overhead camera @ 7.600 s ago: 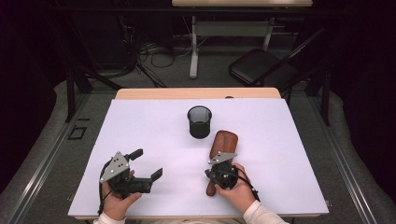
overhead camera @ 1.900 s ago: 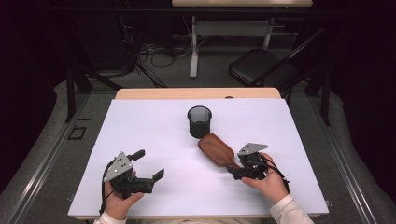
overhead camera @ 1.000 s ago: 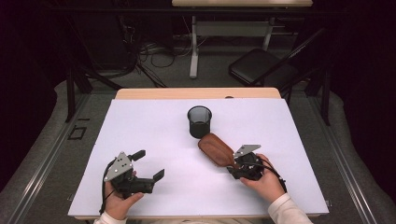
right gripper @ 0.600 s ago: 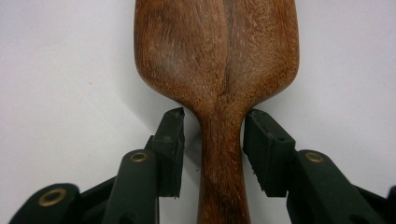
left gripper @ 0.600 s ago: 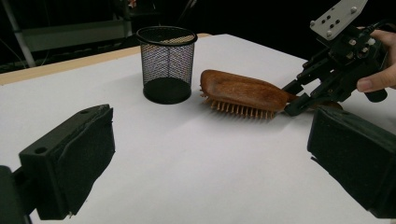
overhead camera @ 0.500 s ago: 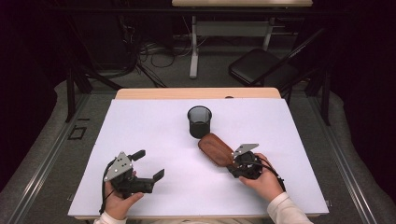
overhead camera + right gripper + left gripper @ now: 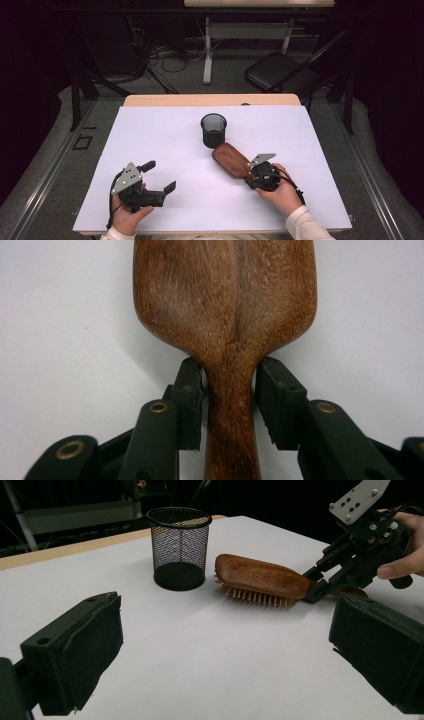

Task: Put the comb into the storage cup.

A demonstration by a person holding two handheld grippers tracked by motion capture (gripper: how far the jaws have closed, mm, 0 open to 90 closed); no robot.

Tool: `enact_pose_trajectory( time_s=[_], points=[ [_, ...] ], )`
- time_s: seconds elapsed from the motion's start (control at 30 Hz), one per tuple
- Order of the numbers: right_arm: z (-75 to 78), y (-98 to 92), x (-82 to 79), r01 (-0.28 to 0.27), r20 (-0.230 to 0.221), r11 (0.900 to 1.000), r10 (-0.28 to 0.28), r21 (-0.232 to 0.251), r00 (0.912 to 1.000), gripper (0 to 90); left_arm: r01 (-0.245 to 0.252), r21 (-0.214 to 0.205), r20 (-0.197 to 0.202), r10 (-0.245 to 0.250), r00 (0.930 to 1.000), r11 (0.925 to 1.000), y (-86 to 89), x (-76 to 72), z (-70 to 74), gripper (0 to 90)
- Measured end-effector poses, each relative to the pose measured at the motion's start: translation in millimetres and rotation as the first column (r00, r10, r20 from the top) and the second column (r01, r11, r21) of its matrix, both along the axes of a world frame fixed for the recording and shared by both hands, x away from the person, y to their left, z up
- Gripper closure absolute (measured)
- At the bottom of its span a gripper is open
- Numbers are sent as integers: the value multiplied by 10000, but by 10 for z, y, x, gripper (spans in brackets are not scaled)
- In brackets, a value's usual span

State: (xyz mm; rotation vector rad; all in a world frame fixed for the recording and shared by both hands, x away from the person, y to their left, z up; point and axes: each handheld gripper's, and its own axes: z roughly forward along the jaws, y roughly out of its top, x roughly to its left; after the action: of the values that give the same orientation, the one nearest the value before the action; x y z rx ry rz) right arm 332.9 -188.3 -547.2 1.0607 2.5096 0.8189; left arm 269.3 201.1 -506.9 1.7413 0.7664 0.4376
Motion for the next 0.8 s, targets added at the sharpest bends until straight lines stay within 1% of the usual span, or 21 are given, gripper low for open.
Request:
enact_pose_trajectory(
  time_s=[0.17,0.3,0.37,0.5,0.8],
  points=[
    [-4,7,7,61,-6,10000,-61,74,10000,659,46,-38,-8,-46,10000,10000,-1,5,-3,8],
    [2,4,18,48,-101,10000,-48,19,9999,668,47,-21,-19,-47,10000,10000,-2,5,-4,8],
    [4,3,24,76,-201,9999,-74,70,9998,675,42,-10,-26,-42,10000,10000,-2,5,-4,8],
    [4,5,31,126,-252,9998,-123,124,9996,688,43,-17,-29,-43,10000,10000,-2,8,-6,10],
    [17,10,44,16,-379,10000,-16,-2,9993,704,45,2,-23,-45,10000,10000,-1,12,-9,11]
  ],
)
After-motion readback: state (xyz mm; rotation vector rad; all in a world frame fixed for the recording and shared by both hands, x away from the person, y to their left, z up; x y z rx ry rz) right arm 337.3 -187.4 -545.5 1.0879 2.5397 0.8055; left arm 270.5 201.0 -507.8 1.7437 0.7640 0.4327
